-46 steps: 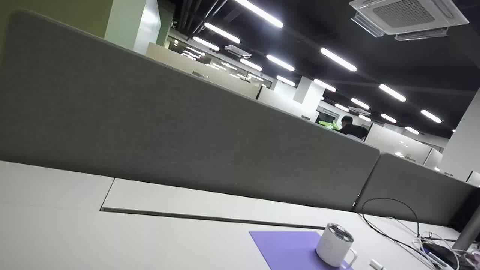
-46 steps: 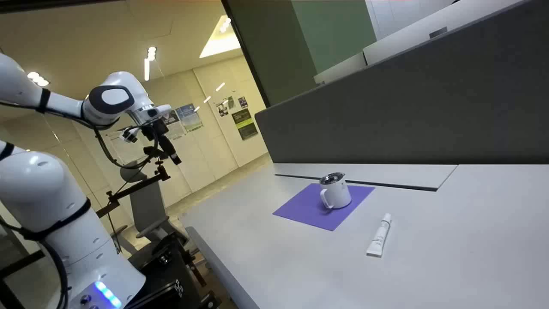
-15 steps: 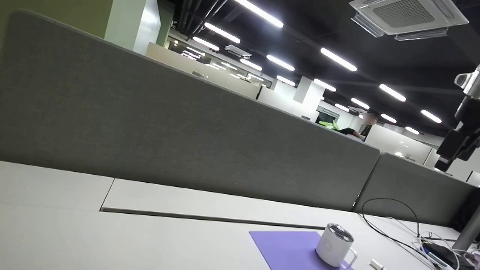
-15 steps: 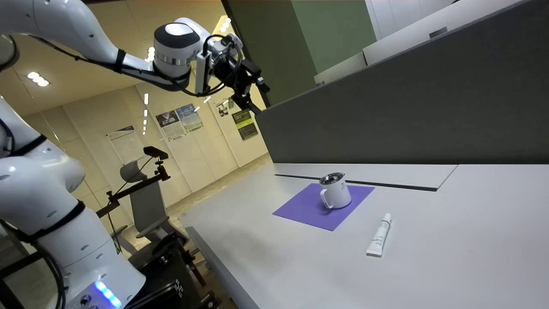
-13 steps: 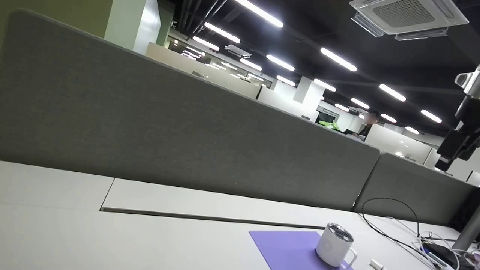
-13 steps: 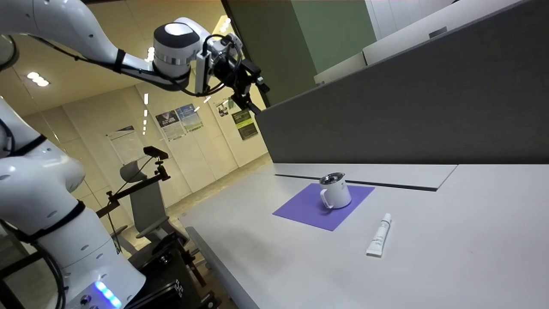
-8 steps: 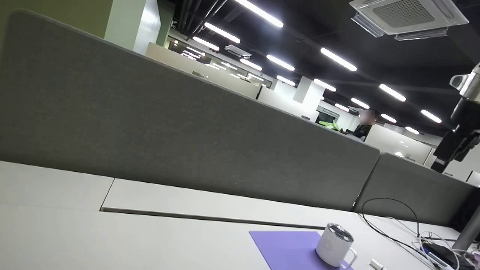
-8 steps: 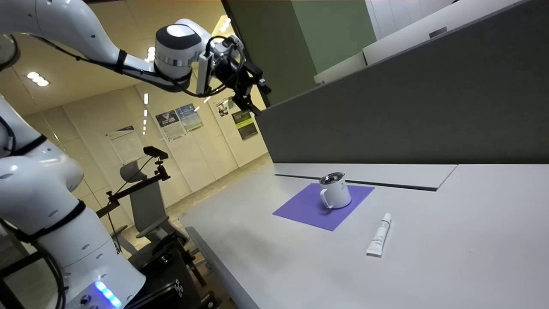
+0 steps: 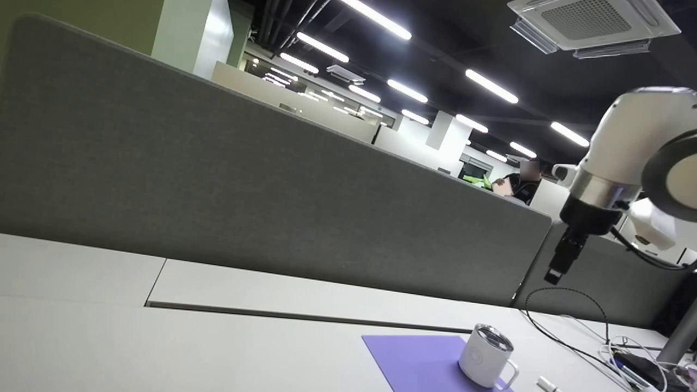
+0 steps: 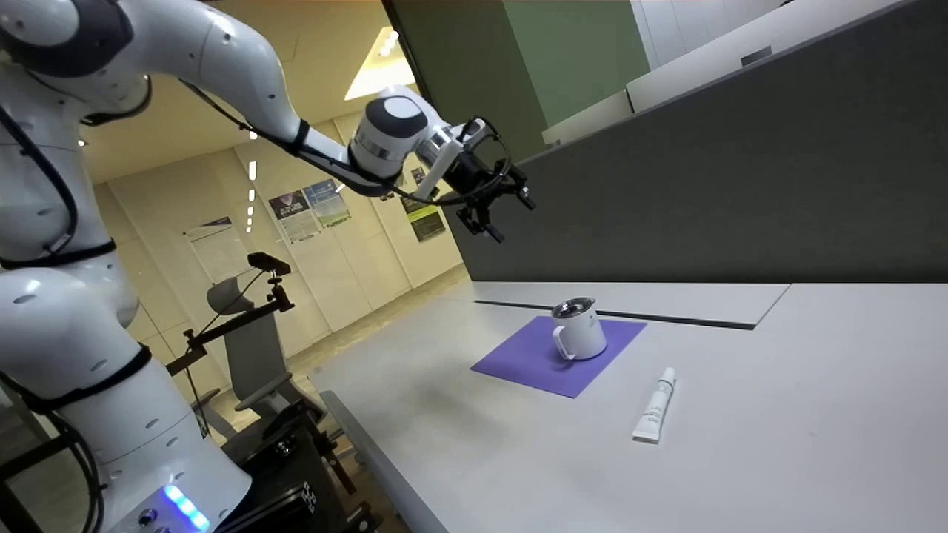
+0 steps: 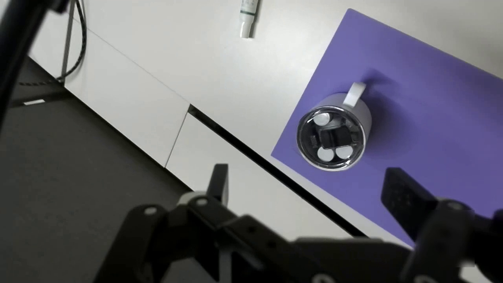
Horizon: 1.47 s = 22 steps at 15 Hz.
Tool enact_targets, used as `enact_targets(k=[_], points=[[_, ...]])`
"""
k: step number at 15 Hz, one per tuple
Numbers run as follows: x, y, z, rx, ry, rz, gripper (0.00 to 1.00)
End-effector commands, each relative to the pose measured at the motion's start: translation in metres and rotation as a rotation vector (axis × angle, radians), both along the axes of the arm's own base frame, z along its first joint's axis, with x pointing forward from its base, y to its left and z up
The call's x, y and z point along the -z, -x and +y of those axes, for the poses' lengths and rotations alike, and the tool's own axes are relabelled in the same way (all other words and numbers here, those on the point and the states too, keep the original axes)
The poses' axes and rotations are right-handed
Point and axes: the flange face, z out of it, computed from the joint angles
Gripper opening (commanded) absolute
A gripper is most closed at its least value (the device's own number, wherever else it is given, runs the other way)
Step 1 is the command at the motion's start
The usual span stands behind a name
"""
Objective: Move the black thing on the mug
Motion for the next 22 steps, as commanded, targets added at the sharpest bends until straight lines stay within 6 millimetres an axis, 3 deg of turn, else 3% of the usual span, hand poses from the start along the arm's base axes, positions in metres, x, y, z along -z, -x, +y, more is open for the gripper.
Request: enact_targets(k=[1, 2, 3, 7, 13, 14, 22], points=[[0.032, -0.046, -0.011, -0.102, 0.088, 0.049, 1.0], [0.042, -0.053, -0.016, -0.113, 0.108, 0.052, 0.83], [0.052, -0.06, -0.02, -0.121, 0.125, 0.052, 0.75], [0.087, -0.076, -0.029, -0.098, 0.17, 0.022, 0.45], [0.121, -0.071, -0.021, -0.062, 0.203, 0.1, 0.05], [0.124, -0.068, -0.018, -0.05, 0.21, 0.126, 0.0], [0.146, -0.057, -0.003, 0.028, 0.145, 0.101, 0.0]])
